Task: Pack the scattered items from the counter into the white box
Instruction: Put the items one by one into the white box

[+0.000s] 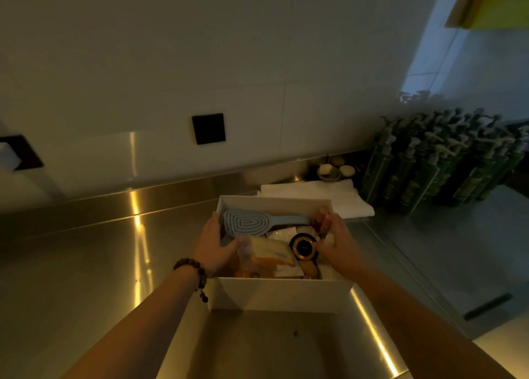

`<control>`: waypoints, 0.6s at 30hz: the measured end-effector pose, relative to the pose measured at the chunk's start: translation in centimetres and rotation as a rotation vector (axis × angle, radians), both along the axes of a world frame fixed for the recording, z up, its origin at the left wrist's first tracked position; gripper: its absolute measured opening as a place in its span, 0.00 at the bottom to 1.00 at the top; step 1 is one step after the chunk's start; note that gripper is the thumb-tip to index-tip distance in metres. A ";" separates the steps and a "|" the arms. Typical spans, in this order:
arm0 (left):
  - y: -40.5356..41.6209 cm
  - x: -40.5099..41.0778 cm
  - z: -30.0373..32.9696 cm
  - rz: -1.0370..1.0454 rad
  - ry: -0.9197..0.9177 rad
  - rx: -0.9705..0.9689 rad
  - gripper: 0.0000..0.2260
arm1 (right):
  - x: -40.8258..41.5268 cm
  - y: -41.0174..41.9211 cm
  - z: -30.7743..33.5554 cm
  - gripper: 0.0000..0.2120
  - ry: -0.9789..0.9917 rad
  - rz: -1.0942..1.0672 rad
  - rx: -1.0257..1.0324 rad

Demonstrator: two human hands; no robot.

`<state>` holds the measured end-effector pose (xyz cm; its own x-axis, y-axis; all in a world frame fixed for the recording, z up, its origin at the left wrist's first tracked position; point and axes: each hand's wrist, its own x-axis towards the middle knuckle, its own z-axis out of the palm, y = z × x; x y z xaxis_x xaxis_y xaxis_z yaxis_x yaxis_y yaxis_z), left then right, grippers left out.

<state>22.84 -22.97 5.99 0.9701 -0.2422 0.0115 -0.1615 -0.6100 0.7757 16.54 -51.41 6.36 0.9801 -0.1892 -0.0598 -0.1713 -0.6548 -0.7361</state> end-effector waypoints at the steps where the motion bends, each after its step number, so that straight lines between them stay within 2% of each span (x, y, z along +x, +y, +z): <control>1: -0.1 -0.4 0.0 0.021 0.006 -0.013 0.39 | 0.1 -0.1 -0.1 0.41 -0.003 0.012 0.005; 4: -0.4 -2.3 0.2 0.090 0.018 -0.096 0.38 | 0.4 -0.7 -0.3 0.40 -0.030 0.061 0.020; 12: -2.2 -8.5 0.3 0.301 -0.039 -0.161 0.31 | 1.2 -2.8 -0.6 0.38 -0.002 0.295 0.049; 16: -3.9 -12.2 0.2 0.406 -0.068 -0.224 0.30 | 1.4 -3.7 -0.7 0.30 -0.032 0.357 0.080; 18: -4.3 -13.6 0.2 0.433 -0.072 -0.237 0.29 | 1.4 -3.9 -0.9 0.33 0.003 0.367 0.151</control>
<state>9.21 -27.25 6.19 0.9759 0.1998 0.0880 0.0094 -0.4411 0.8974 17.97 -55.35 5.49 0.9808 0.1848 -0.0630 0.0518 -0.5573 -0.8287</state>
